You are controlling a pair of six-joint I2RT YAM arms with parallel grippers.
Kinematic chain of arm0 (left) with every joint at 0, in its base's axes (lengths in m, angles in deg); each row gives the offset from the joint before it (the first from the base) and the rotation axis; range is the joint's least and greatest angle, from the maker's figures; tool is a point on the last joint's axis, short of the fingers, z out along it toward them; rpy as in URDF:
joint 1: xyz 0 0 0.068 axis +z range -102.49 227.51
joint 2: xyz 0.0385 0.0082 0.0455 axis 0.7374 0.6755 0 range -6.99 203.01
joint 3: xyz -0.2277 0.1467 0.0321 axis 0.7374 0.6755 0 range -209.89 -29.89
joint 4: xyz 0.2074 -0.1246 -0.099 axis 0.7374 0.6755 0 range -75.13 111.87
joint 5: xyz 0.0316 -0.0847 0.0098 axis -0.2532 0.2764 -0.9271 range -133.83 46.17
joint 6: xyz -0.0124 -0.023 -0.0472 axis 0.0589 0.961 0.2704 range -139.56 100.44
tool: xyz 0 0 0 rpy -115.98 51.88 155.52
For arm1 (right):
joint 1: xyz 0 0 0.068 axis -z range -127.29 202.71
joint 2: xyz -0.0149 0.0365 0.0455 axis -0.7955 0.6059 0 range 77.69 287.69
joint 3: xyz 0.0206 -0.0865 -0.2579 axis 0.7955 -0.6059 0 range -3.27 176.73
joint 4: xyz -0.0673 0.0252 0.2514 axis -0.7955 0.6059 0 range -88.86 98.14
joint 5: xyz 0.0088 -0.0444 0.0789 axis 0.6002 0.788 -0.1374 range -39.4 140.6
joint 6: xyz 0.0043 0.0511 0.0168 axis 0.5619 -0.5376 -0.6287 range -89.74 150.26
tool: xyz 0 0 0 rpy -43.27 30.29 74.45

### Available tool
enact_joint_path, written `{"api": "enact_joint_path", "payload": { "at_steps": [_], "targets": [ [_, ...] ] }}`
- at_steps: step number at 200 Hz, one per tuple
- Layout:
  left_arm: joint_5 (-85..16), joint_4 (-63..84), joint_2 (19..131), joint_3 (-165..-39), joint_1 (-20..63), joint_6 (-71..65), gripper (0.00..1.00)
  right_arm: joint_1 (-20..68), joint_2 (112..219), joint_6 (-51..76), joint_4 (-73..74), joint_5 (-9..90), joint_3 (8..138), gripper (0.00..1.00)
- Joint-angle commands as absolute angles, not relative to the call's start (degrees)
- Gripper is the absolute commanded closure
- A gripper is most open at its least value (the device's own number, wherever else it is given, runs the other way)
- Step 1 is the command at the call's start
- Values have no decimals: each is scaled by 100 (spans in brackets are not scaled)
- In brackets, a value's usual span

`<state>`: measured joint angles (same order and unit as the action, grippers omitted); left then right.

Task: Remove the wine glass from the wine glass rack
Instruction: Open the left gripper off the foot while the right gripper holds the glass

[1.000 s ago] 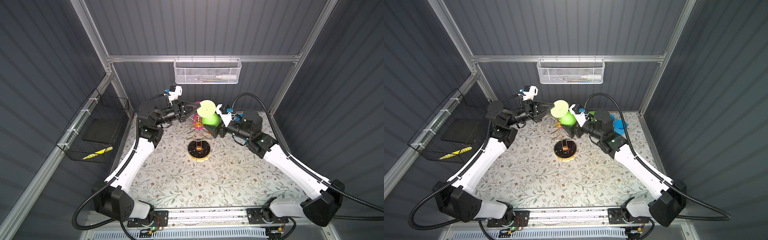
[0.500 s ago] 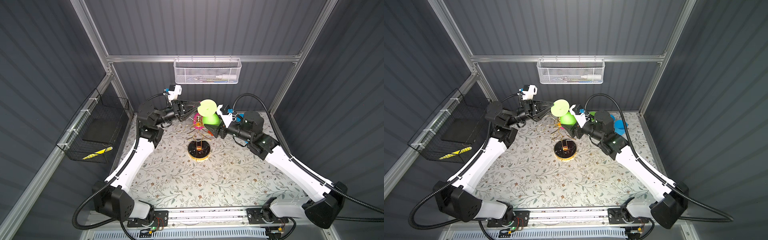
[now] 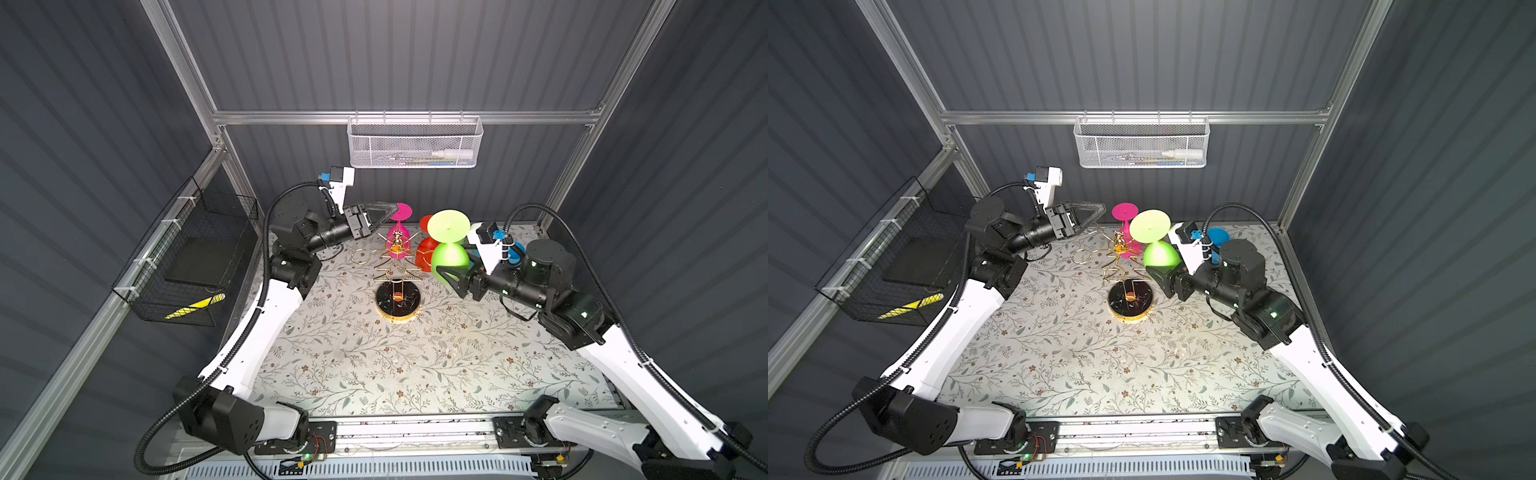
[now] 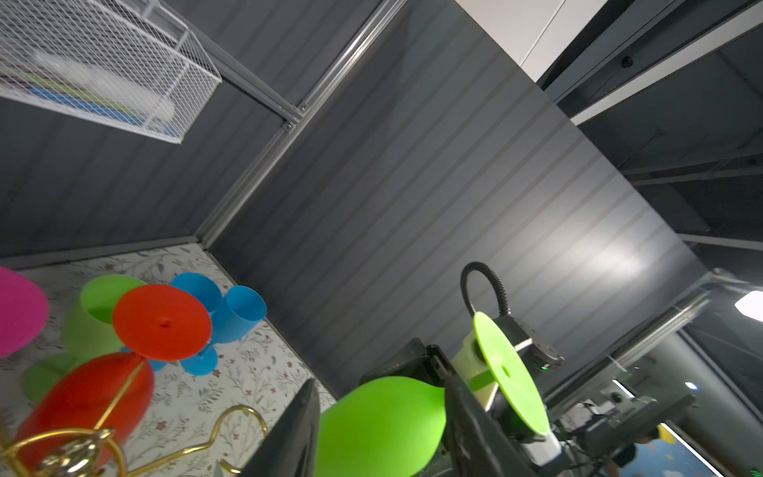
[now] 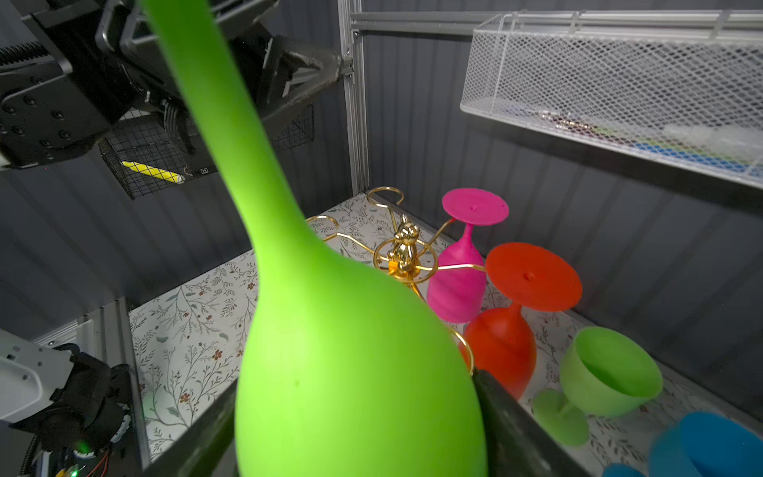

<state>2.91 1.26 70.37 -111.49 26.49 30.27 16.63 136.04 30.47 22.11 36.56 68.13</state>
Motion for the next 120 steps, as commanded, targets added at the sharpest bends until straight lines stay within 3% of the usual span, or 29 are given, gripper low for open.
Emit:
{"api": "enact_joint_path", "payload": {
  "at_steps": [1,63,120],
  "targets": [
    [-291,694,6780,-10878,2659,1100,49,1642,13518,2671,3123,3896,6895,34],
    [-1062,986,6423,-10494,2224,-2800,52,1643,13856,2245,4189,3858,7492,36],
    [-1217,828,6450,-10337,1664,-4215,53,1641,14149,2114,4561,3767,7937,38]
  ]
}}
